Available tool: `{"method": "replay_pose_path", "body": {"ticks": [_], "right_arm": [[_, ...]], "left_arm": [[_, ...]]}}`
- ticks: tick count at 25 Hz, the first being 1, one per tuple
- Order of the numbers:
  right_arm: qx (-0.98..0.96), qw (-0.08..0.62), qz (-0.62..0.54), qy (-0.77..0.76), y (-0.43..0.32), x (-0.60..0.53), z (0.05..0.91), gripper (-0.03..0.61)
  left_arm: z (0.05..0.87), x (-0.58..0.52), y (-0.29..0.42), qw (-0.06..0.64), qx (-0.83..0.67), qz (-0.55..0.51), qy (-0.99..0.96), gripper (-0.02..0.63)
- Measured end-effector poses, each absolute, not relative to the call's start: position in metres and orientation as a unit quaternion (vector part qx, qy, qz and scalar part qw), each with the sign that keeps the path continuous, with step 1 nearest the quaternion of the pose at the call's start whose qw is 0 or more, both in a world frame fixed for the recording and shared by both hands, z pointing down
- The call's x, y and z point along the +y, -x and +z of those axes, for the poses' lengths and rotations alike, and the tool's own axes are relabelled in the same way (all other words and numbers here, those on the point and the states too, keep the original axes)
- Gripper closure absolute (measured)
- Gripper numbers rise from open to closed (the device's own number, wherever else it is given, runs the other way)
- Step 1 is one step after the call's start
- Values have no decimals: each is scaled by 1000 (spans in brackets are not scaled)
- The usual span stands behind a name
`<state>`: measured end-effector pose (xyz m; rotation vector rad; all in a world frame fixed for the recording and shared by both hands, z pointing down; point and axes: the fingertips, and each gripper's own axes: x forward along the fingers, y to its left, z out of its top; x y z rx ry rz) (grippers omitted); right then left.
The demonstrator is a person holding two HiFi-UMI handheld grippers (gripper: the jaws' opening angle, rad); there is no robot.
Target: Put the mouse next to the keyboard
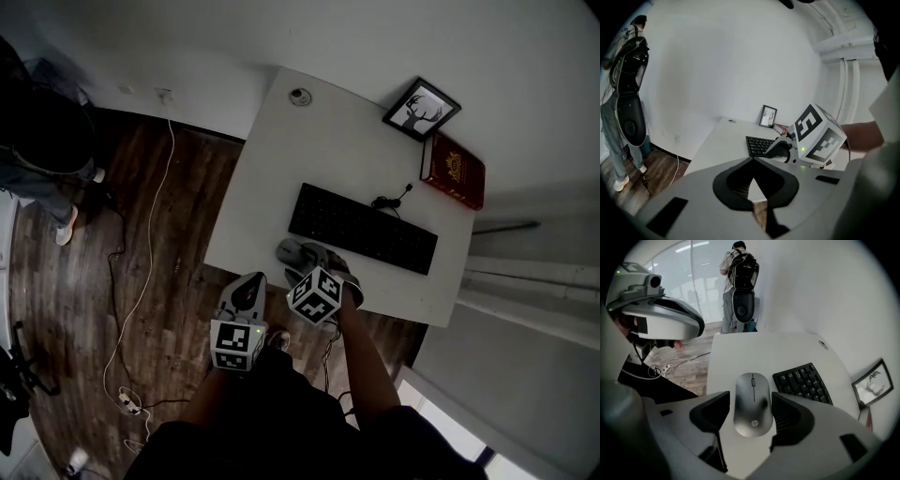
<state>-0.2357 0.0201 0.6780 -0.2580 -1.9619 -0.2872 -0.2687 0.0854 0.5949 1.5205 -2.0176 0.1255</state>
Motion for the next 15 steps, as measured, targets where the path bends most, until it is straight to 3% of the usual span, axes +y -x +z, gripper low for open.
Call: {"method": "replay_pose_path", "body": {"ticks": [15], "right_arm": [[-795,576,-93,166,239,18,696,279]], "left_arm": [[601,83,286,313,-760,43,-568,614]]}}
